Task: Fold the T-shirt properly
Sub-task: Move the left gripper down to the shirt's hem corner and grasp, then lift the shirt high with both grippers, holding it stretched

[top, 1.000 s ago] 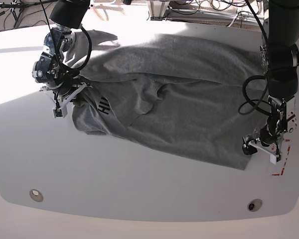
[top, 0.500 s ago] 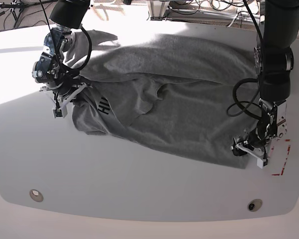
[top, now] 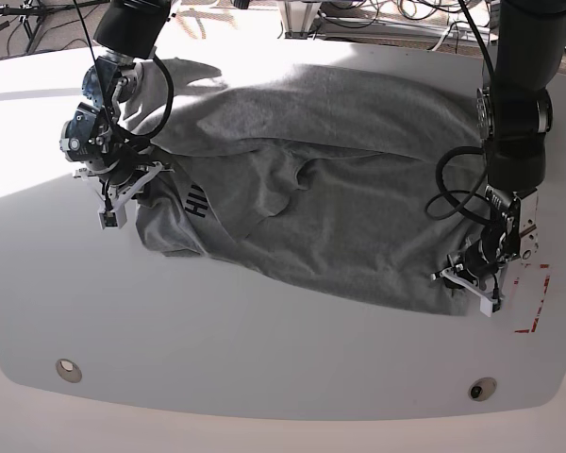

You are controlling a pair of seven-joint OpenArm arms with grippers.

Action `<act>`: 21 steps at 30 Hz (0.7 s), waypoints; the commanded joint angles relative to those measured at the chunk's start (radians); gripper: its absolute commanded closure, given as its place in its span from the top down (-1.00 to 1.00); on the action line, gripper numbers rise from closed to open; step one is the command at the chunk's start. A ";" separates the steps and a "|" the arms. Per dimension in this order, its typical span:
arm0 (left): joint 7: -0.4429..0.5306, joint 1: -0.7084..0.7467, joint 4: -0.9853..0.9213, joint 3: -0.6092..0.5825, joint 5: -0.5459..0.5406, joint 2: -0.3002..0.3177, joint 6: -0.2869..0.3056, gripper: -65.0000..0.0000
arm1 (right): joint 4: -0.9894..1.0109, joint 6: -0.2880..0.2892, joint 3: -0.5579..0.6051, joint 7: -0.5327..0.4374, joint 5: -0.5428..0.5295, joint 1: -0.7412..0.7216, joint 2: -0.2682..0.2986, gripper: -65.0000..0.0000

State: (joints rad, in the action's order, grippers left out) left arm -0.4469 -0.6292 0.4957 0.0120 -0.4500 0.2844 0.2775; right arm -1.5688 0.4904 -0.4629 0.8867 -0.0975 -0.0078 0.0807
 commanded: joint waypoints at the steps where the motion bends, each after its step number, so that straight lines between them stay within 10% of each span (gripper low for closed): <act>1: -0.034 -0.014 0.041 0.001 0.003 0.005 0.001 -1.00 | -0.022 0.000 0.000 -0.019 -0.009 -0.017 0.012 -0.96; 21: -0.338 0.268 0.846 0.262 0.000 0.009 -0.042 -1.00 | -0.304 0.000 0.002 0.090 -0.011 -0.030 0.015 -0.96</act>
State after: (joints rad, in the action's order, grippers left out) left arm -0.7761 -0.3527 1.2575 0.2562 -0.4355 0.2966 0.2283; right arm -1.8370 0.4908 -0.4610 1.0000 -0.1013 -0.0032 0.0807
